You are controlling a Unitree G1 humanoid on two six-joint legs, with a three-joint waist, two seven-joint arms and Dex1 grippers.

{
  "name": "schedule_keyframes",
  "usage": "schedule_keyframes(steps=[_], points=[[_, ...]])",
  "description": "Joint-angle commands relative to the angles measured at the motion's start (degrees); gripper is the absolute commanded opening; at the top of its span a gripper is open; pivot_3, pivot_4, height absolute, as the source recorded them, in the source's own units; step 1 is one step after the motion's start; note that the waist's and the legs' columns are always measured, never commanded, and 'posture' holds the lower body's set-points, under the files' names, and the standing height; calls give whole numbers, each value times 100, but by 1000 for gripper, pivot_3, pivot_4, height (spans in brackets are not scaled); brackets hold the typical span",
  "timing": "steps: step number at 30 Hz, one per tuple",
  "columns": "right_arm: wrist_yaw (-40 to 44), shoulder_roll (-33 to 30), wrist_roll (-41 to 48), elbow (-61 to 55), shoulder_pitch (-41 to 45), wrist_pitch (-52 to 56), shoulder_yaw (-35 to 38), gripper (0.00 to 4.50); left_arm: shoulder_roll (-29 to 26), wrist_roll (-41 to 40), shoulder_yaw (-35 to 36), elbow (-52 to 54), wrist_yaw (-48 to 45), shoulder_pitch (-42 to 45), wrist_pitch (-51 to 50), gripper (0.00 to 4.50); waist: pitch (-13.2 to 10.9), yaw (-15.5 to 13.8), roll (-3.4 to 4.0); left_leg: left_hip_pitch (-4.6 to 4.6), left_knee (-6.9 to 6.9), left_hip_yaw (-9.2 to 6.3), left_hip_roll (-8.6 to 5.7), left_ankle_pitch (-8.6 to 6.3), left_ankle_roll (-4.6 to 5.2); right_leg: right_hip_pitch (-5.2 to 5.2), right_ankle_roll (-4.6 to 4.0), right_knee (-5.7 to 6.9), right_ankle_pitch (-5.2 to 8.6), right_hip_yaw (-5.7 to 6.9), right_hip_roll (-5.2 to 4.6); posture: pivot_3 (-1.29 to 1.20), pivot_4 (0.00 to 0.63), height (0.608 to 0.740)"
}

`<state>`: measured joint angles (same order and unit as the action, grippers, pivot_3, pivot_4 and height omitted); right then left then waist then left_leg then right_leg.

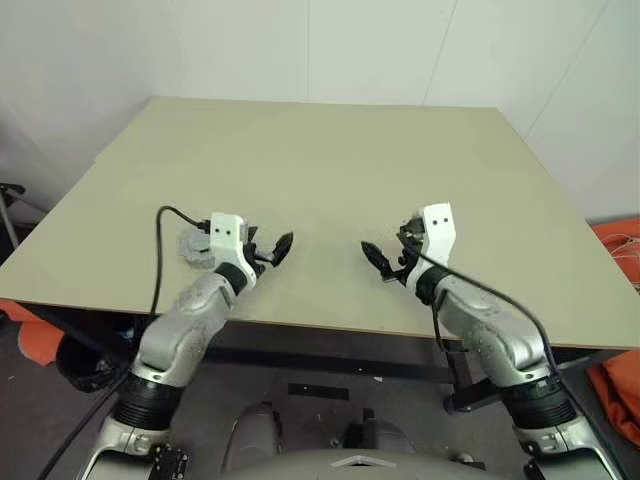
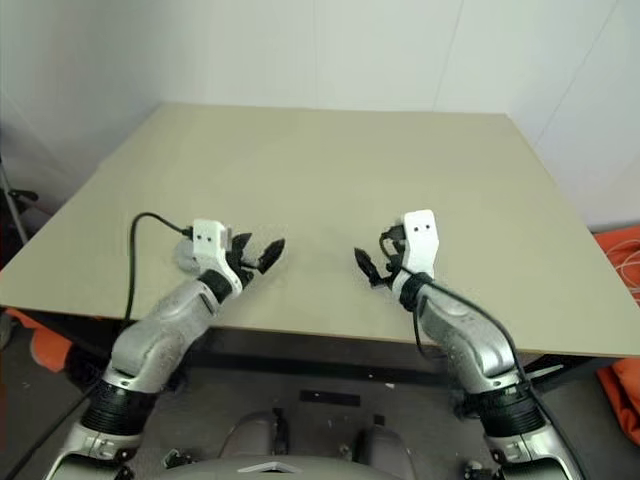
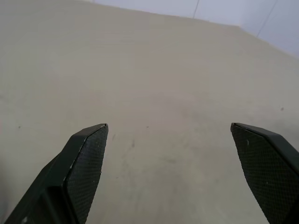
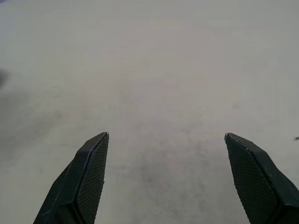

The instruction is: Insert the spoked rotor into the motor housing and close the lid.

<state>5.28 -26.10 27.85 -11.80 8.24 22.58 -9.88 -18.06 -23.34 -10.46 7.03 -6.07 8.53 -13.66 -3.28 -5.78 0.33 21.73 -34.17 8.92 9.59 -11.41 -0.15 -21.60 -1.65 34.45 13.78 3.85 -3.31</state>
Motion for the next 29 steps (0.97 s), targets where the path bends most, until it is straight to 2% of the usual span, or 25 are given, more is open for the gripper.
schedule_keyframes(steps=[1, 6, 9, 12, 14, 23, 24, 29], points=[[9, 184, -549, 13, -173, -631, 333, 4500, 142, 961, 92, -254, 46, -88, 1259, 4472, 0, 19, 0, -3, 0, 0, 1, 0, 0, 2, -2, 2, 0, 0, 1, 0, 0, 740], [106, 342, -1124, 322, -420, -1279, 617, 4500, 354, 1542, 309, -700, 92, -222, 2144, 4472, -1, 41, 2, -50, 0, 5, 2, -10, 16, 42, -36, 10, 16, -5, 0, 0, 0, 740], [93, 490, -1422, 415, -751, -1627, 681, 4500, 501, 1517, 406, -756, -67, -326, 2332, 4472, -1, 37, 2, -75, 2, 5, 4, -15, 25, 61, -43, 10, 21, -6, 0, 0, 0, 740], [-59, 744, -1497, 503, -840, -1705, 920, 3836, 648, 1498, 528, -766, -113, -388, 2378, 3812, -1, 51, 3, -71, 2, 10, 5, -16, 28, 54, -48, 15, 19, -11, 0, 0, 0, 740], [-53, 835, -1584, 534, -847, -1734, 995, 3220, 714, 1503, 617, -782, -116, -419, 2355, 3220, -1, 56, 5, -72, 1, 18, 5, -16, 29, 47, -54, 22, 16, -17, 0, 0, 0, 740], [118, 1034, -1815, 593, -805, -1701, 1123, 1, 963, 1557, 964, -966, -65, -378, 2276, 141, -1, 56, 5, -88, 2, 29, 10, -17, 29, 52, -60, 26, 16, -22, 1, 0, 0, 740], [134, 1046, -1832, 598, -796, -1694, 1132, 0, 977, 1569, 981, -971, -70, -378, 2277, 31, -1, 55, 6, -87, 2, 30, 9, -17, 30, 52, -60, 25, 15, -23, 1, 0, 0, 740], [211, 1105, -1886, 670, -711, -1670, 1164, 0, 1018, 1618, 1034, -1013, -89, -368, 2285, 31, -1, 54, 6, -87, 2, 31, 10, -18, 32, 52, -70, 26, 10, -23, 1, 0, 0, 740]])
